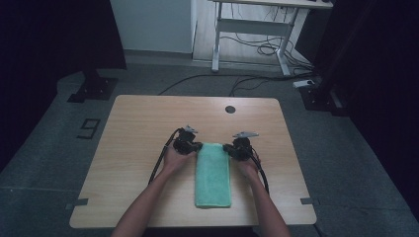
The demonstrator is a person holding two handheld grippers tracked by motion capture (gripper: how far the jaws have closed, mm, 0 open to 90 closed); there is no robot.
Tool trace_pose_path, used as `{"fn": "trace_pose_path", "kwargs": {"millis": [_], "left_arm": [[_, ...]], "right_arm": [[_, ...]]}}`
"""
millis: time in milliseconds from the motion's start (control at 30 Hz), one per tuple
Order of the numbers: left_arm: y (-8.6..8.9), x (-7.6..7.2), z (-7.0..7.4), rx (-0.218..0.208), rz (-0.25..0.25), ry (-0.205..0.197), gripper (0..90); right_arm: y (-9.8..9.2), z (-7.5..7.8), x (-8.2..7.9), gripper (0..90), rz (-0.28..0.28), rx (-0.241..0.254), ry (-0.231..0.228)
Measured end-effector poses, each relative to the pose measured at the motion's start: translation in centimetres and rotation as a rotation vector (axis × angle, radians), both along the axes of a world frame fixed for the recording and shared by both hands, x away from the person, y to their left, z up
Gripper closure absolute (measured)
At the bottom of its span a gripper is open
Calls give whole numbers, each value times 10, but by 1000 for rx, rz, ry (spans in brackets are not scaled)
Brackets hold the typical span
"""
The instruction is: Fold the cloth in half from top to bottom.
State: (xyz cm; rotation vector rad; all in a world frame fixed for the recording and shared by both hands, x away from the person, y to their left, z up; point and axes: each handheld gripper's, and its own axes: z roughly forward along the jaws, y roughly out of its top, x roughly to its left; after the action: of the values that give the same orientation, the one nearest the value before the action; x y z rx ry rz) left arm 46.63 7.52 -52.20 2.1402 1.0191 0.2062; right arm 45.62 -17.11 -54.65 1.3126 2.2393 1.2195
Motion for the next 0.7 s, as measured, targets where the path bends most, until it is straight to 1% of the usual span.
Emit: {"fn": "trace_pose_path", "kwargs": {"millis": [133, 367, 467, 600, 700], "left_arm": [[1, -3, 6, -10, -10, -19, 875], [2, -9, 18, -18, -18, -54, 876], [2, -11, 22, -20, -20, -66, 876], [1, -11, 25, -12, -23, -77, 876], [0, -8, 27, -15, -20, -81, 878]], "right_arm": [[-3, 5, -2, 842, 1, 24, -14], [-5, 18, -10, 842, 14, 28, -55], [-6, 20, -11, 842, 18, 25, -64], [-6, 23, -12, 842, 17, 26, -79], [-6, 25, -12, 845, 14, 28, -93]]}}
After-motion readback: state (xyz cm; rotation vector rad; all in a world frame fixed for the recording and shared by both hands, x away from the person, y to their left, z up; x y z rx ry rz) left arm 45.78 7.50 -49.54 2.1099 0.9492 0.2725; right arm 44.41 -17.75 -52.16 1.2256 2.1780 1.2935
